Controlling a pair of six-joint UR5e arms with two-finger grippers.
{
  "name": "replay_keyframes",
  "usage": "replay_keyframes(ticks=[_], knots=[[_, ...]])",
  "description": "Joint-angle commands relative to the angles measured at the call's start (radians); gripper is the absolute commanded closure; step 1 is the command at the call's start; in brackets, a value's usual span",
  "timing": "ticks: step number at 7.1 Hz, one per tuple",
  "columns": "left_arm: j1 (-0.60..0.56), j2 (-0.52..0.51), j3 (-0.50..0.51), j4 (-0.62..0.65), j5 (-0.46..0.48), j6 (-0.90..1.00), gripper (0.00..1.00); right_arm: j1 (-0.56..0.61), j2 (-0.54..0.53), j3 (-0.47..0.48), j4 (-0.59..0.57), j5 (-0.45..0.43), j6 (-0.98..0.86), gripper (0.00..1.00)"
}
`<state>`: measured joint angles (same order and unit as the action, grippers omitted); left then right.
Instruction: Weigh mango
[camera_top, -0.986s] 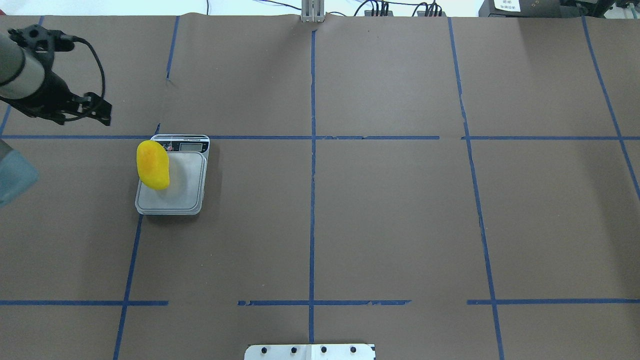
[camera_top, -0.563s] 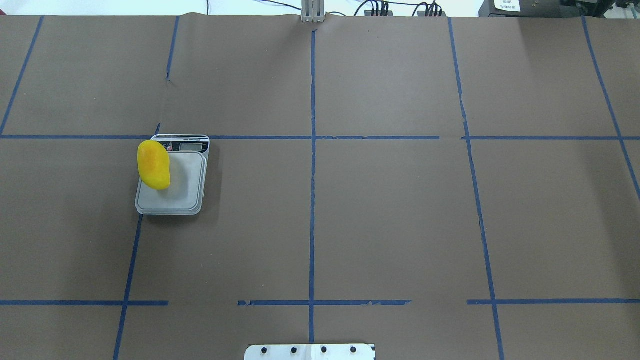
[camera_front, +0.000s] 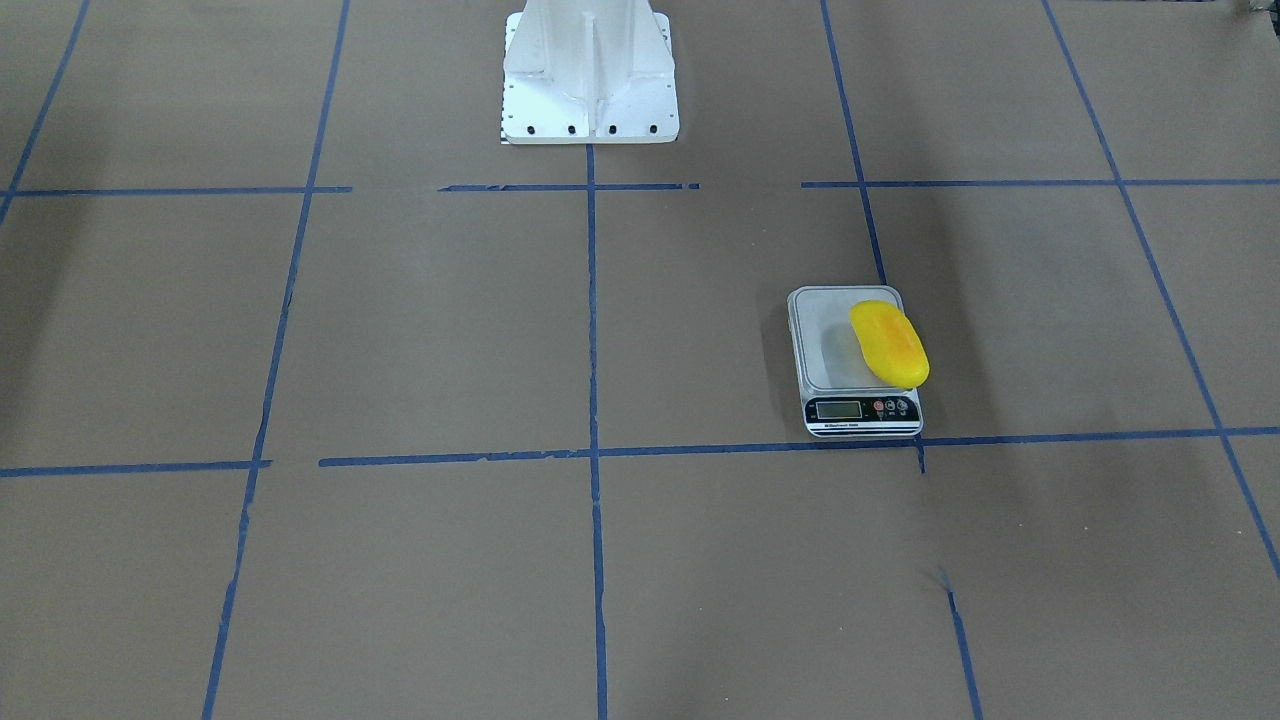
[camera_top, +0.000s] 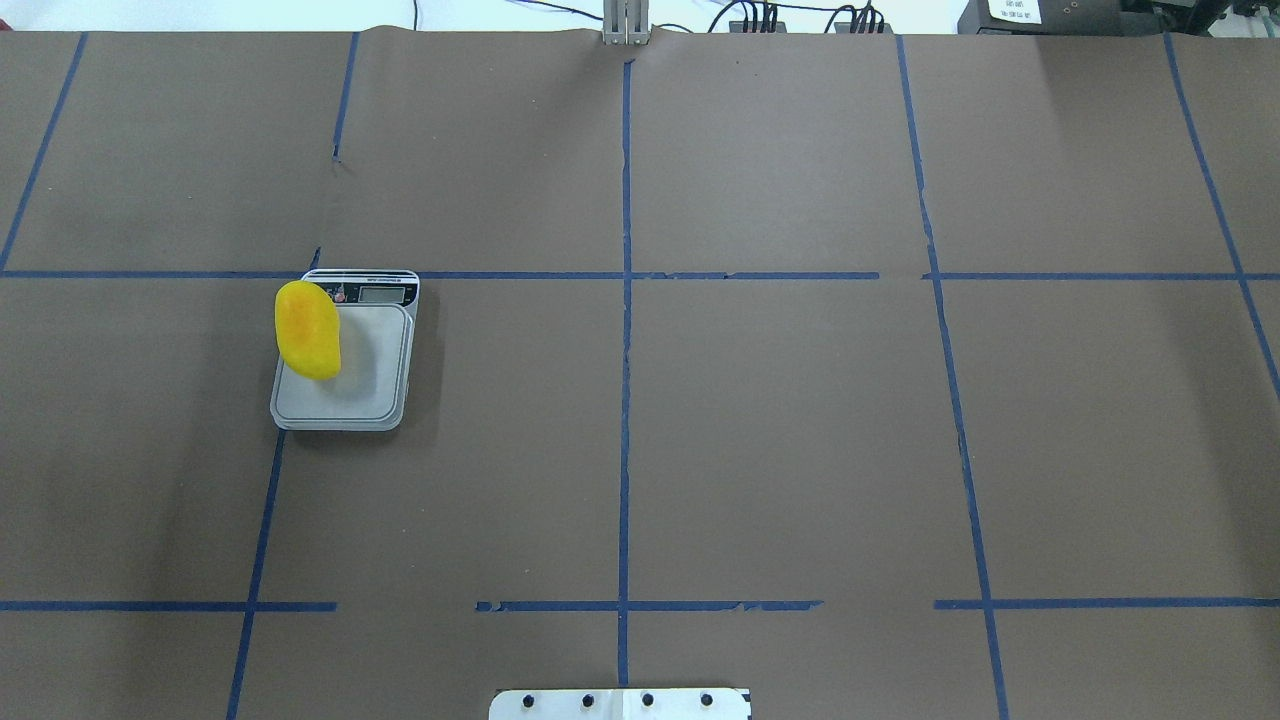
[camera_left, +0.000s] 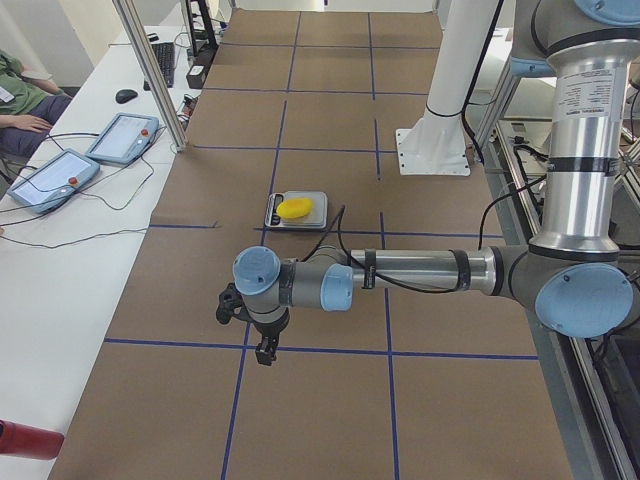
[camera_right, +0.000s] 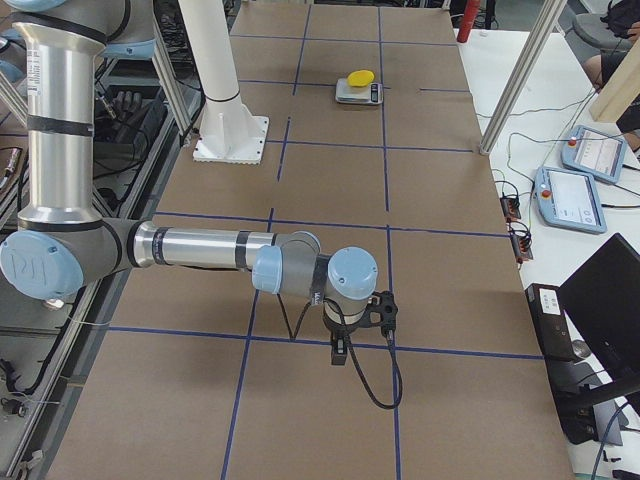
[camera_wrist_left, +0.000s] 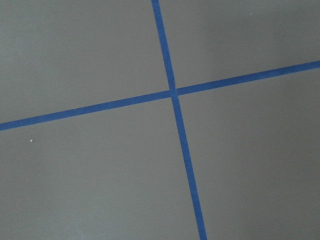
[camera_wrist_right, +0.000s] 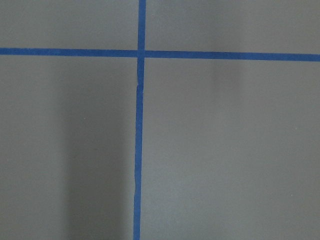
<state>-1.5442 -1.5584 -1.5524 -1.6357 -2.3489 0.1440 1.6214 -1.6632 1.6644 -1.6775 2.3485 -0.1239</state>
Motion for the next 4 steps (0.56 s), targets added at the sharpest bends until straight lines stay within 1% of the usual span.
replay_keyframes(ticks=[1, 2, 4], knots=[[-0.025, 0.007, 0.000, 0.008, -0.036, -0.007, 0.00, 0.000, 0.000, 0.000, -0.001, 0.000, 0.000, 0.00], [-0.046, 0.008, 0.002, 0.013, -0.039, -0.011, 0.00, 0.000, -0.001, 0.000, -0.001, 0.000, 0.000, 0.00], [-0.050, 0.008, -0.005, 0.011, -0.038, -0.127, 0.00, 0.000, 0.000, 0.000, -0.001, 0.000, 0.000, 0.00]])
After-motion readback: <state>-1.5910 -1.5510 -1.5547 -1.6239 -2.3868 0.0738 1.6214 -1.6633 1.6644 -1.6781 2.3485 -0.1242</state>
